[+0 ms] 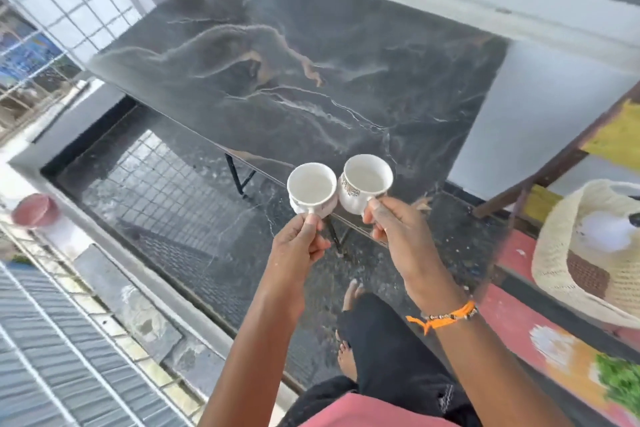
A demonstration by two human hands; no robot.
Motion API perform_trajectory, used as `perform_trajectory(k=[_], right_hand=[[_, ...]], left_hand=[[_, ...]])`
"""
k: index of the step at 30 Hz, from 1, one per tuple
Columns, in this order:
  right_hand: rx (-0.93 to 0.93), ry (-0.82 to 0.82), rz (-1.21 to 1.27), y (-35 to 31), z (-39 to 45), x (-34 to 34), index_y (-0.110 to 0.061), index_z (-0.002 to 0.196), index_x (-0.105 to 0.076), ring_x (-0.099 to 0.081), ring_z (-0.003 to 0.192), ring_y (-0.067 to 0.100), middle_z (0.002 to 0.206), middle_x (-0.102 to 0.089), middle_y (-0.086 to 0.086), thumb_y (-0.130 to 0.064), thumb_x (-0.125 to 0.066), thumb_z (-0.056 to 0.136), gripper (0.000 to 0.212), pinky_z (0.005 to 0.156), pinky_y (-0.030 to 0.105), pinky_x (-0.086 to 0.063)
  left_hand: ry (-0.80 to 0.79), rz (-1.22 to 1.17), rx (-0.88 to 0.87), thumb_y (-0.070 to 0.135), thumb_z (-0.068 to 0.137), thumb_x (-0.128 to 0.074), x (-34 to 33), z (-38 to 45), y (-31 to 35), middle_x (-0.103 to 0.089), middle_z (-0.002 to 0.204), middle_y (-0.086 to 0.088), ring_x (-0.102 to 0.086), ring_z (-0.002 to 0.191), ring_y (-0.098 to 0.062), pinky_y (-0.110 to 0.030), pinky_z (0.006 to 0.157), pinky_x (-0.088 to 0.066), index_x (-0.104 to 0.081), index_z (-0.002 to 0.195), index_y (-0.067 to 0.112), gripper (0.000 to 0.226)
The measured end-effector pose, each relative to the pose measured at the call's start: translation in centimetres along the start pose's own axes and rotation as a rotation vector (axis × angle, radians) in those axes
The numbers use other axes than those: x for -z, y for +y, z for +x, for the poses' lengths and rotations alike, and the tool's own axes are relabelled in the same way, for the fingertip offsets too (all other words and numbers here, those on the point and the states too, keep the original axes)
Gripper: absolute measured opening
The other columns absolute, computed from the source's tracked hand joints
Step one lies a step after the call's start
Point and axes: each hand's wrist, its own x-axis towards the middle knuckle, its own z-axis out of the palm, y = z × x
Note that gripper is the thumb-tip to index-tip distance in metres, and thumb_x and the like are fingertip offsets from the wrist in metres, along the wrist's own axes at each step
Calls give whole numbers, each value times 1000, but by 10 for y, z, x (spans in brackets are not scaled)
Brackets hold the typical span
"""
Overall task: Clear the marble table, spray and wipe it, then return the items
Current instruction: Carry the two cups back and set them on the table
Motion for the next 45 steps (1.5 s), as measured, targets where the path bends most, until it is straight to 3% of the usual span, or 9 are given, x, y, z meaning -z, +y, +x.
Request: perform_trajectory(k=[7,16,23,27,31,34,37,41,45], right_hand=[[95,-174,-114,-33,58,-94,-22,61,-54,-46,57,10,66,-54,-4,-20,-47,96,35,69,37,-43],[126,-250,-68,-100,176,-195,-16,64,-56,-46,57,9,72,-59,6,-24,-48,94,32,62,27,-39],[141,-222,-53,-126,254,-238,-17,65,-56,-45,54,0,62,-51,-11,-19,-48,95,31,56,12,-37],[108,-149,-80,-132,302,-258,-11,68,-58,-45,55,2,60,-48,-9,-19,-47,96,31,56,15,-36],[78,-32,-166,-133,371,-296,-19,65,-56,-48,58,5,63,-50,-10,-20,-47,95,32,58,20,-36],[29,87,-179,-138,430,-331,-16,69,-57,-50,59,0,67,-53,-11,-20,-47,96,29,57,12,-36],[-29,180,-127,-145,486,-368,-15,72,-58,-52,62,-3,78,-59,-3,-16,-45,97,28,59,7,-40],[-103,309,-136,-151,560,-410,-21,73,-59,-58,72,16,94,-67,10,-16,-45,96,27,73,28,-49],[-116,444,-185,-153,626,-430,-18,75,-61,-60,80,29,92,-65,15,-15,-45,95,25,82,47,-48]], left_hand=[[140,-50,-41,26,98,-41,72,51,40,-45,54,8,-47,57,-5,-20,68,-43,-51,69,22,31],[267,-46,-63,29,95,-47,146,157,136,-52,52,7,-50,61,-9,-21,67,-42,-56,73,20,25],[205,4,-82,38,92,-50,184,248,185,-46,56,3,-50,59,-10,-21,65,-44,-51,64,19,34],[127,41,-44,37,92,-51,198,308,200,-45,57,2,-49,57,-9,-18,63,-43,-50,61,19,36],[-10,96,-45,36,93,-50,221,391,227,-42,65,-3,-44,62,-12,-13,59,-44,-54,56,25,38],[-90,136,-23,33,93,-50,242,466,257,-43,61,2,-44,59,-11,-21,67,-42,-52,57,24,37],[-179,191,-8,28,95,-48,263,539,287,-40,61,-2,-39,57,-10,-15,55,-36,-50,57,21,39],[-254,325,-9,24,97,-44,278,631,320,-40,59,-2,-40,57,-11,-19,54,-31,-42,61,17,37],[-278,393,-38,26,97,-43,276,700,337,-43,58,0,-44,58,-10,-22,60,-35,-43,59,19,39]])
